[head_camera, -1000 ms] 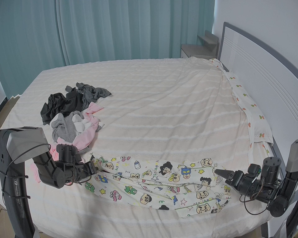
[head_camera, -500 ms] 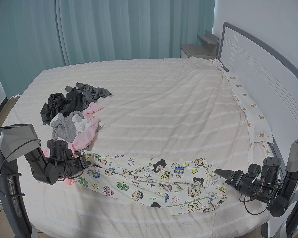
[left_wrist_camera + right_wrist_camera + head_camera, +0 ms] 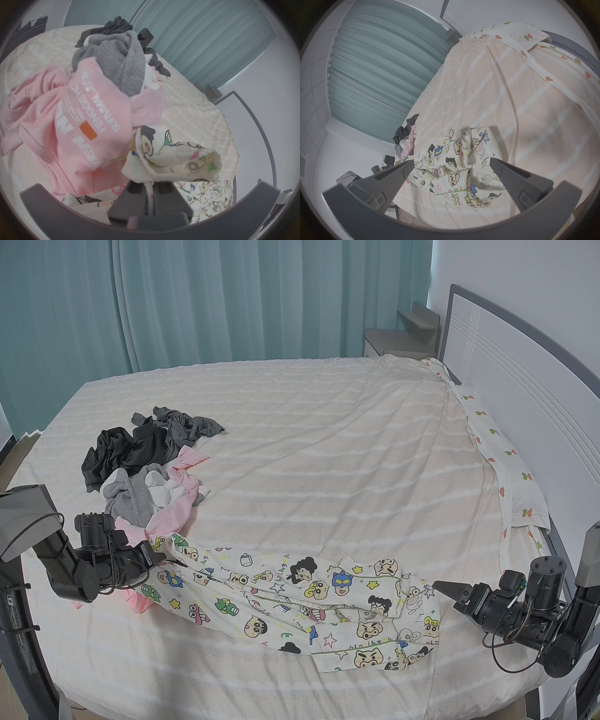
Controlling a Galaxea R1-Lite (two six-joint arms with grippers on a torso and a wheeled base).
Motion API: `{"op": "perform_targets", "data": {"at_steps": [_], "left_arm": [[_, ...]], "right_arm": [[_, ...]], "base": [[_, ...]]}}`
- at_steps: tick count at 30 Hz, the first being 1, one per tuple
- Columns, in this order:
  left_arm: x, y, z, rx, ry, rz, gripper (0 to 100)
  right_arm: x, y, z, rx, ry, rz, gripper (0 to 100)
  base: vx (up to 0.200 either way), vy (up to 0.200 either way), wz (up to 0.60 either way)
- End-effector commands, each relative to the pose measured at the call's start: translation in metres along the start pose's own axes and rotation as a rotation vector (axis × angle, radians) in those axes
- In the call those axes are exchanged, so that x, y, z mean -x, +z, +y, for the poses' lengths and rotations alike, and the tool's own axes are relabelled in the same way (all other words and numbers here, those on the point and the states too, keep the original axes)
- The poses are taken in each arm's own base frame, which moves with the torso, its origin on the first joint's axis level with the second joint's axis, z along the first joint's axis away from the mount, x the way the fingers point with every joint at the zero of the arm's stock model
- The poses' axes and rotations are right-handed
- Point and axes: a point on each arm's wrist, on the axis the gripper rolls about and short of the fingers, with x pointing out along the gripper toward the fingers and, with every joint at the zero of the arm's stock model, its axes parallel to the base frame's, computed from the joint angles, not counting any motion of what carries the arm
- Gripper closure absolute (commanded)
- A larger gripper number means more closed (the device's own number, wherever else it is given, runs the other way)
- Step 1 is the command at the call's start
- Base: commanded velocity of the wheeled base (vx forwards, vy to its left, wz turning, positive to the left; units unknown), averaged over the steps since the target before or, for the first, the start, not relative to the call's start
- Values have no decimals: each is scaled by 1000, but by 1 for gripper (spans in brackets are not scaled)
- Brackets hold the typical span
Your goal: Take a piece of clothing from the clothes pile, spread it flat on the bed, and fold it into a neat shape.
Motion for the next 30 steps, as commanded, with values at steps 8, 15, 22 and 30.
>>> {"op": "perform_targets", "data": {"at_steps": [8,15,22,30], "left_arm": [[27,38,25,75,-31,-100,100],[50,56,20,75,-50,-167,100],[43,37,-8,43,-77,-113,100],[25,4,-82,-65,-68,-88,100]], "right_arm": [[2,0,-1,0,1,-2,0],[1,0,-1,-2,0,-7,0],[2,1,-1,-2,1,-8,0],[1,2,-1,-5,1,-14,0]], "base": [[0,0,0],[0,0,0],[0,0,0],[0,0,0]]}}
